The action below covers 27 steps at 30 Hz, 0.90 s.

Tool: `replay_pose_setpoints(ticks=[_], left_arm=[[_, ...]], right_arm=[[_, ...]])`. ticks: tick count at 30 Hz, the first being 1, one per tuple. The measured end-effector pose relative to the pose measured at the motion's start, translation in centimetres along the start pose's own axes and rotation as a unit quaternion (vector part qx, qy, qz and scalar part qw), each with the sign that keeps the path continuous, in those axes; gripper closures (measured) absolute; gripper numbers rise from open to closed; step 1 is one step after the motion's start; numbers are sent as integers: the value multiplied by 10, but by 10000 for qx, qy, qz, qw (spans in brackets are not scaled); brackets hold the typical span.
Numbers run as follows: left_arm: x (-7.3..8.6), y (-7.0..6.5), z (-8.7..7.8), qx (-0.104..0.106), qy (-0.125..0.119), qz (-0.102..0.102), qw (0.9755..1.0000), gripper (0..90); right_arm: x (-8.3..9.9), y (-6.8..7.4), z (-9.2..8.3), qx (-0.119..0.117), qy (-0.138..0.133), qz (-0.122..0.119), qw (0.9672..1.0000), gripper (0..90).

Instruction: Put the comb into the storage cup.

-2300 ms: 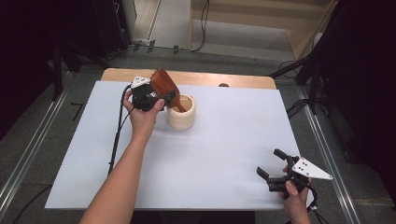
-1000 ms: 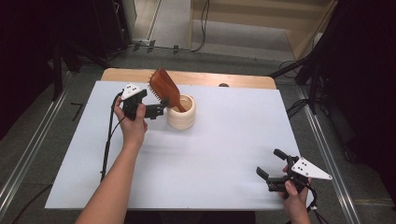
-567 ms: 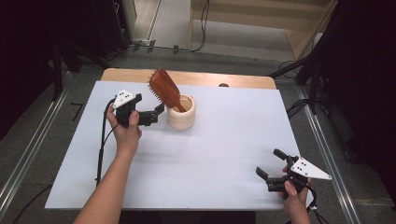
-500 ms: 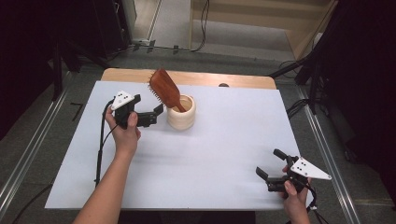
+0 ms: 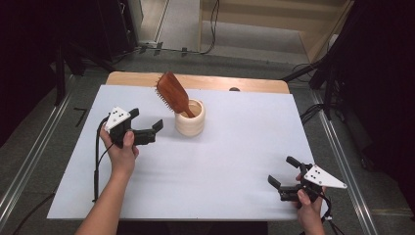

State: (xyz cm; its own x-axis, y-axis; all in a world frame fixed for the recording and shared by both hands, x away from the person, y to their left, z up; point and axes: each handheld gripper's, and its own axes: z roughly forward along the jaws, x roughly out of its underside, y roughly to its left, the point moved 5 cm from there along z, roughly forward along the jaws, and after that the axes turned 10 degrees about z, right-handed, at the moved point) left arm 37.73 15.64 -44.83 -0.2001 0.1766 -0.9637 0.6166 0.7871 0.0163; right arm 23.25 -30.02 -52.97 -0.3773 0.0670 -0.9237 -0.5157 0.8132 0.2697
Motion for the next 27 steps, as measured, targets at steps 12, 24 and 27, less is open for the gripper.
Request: replay_pose_setpoints(ticks=[12,24,27], left_arm=[[10,-7,-31,20,-114,183,9998,0],[25,-5,-57,-128,-122,230,9996,0],[29,-5,-63,-150,-129,233,9995,0]], right_arm=[[0,0,1,9,10,-5,10000,0],[0,0,0,16,-10,7,10000,0],[0,-1,0,14,-12,14,10000,0]])
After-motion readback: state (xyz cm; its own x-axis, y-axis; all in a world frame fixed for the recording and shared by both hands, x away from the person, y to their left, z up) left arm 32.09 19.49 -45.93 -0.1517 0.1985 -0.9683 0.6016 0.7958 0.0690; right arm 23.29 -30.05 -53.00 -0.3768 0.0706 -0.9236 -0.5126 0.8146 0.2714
